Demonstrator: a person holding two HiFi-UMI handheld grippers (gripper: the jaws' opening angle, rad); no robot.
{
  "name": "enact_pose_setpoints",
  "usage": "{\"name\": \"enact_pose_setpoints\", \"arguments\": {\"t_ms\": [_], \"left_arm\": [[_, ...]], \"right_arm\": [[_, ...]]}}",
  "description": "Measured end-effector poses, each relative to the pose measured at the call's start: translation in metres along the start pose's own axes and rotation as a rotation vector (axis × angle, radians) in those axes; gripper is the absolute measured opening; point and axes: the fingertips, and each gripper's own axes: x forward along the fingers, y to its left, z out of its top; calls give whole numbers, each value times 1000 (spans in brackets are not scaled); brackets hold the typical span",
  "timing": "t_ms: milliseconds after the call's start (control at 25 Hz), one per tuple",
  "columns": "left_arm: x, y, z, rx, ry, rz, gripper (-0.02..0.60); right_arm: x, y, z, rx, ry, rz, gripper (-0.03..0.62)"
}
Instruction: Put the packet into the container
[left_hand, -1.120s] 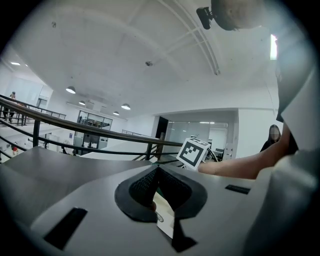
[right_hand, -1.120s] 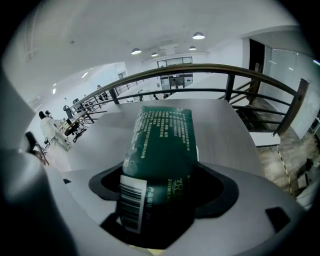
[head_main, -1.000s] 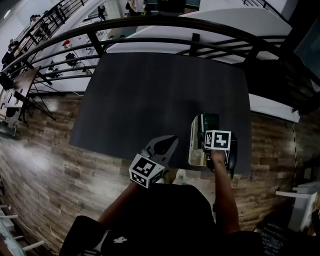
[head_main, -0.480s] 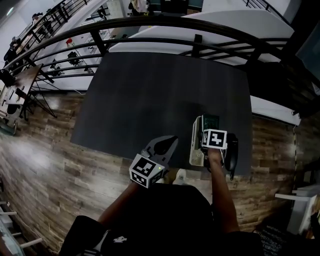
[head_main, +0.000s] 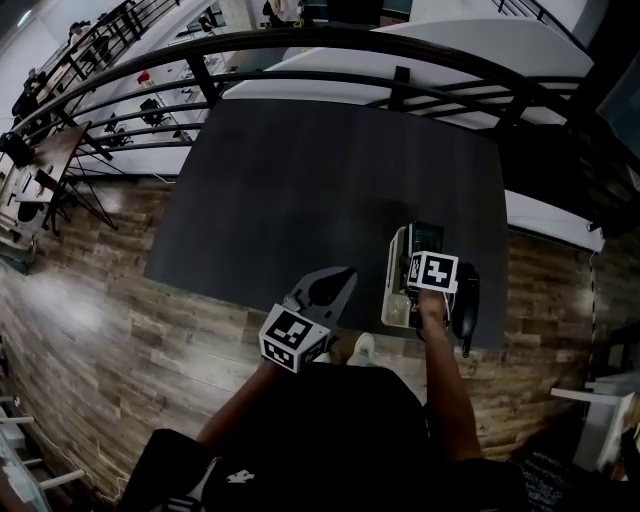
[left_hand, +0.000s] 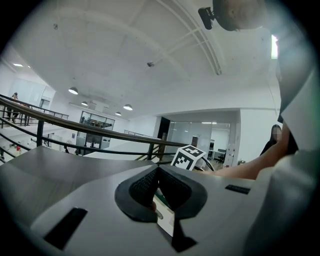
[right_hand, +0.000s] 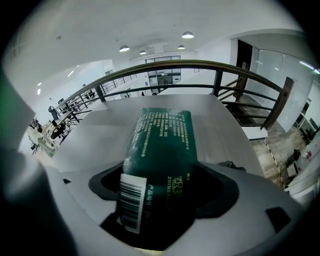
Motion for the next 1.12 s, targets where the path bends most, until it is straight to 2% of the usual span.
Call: {"name": "enact_pose_setpoints", "arguments": {"t_ms": [200,400,560,680,760,920,1120], "left_arm": [[-3,0,0,-1,1,13,6],[-3,0,-2,0,1,19,6],[-3,0,-1,0,-10,34,6],[-4,1,1,-7,-17,42,6],[-4,1,1,-11,-19,40,6],[0,-2,1,-12,-21,29,6],[4,-5,-5,-31,-3,24,6]], "right_arm": [[8,1,-11,-9,-11,-1,397],[17,6,-15,-13,-9,38,397],[20,7,-14,-58,-31,58,401],[18,7,-13,-48,-64,71,427],[15,9,-11,-23,-83,94,477],[12,9,-10,17,-93,116,482],[2,4,-13,6,-94,124,482]]}}
